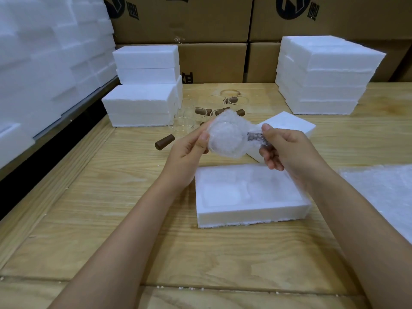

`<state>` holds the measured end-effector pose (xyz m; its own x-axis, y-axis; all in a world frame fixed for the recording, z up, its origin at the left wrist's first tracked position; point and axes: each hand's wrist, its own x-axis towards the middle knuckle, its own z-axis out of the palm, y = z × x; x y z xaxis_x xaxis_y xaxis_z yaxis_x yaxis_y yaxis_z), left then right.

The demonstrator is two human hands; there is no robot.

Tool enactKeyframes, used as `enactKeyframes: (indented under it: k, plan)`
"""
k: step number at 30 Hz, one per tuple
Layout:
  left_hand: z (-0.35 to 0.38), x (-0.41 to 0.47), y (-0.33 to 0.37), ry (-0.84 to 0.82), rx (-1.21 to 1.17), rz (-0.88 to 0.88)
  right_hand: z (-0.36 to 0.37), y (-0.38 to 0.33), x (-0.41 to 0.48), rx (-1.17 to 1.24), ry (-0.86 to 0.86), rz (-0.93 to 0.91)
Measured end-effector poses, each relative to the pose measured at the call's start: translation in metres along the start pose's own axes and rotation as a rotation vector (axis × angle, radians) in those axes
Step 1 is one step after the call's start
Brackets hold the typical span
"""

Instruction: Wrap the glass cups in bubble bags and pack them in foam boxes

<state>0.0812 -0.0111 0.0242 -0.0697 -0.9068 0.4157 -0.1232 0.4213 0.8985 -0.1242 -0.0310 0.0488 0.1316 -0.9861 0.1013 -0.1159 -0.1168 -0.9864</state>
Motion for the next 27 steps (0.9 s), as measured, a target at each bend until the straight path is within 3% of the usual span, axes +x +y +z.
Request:
enactKeyframes:
  k: [7, 13, 24, 27]
  plan:
    - [0.001, 0.0, 0.002, 0.009, -0.02, 0.021, 0.001, 0.005, 0.001, -0.017, -0.023, -0.061]
    - [0.0, -0.001, 0.009, 0.027, -0.158, -0.096, 0.001, 0.007, 0.0, 0.026, -0.029, -0.107]
    - [-0.006, -0.007, 0.023, -0.065, 0.023, -0.046, -0.012, 0.007, 0.001, 0.137, -0.235, -0.154]
    - [-0.008, -0.007, 0.022, -0.071, 0.036, -0.076, -0.012, 0.01, 0.003, 0.178, -0.224, -0.127]
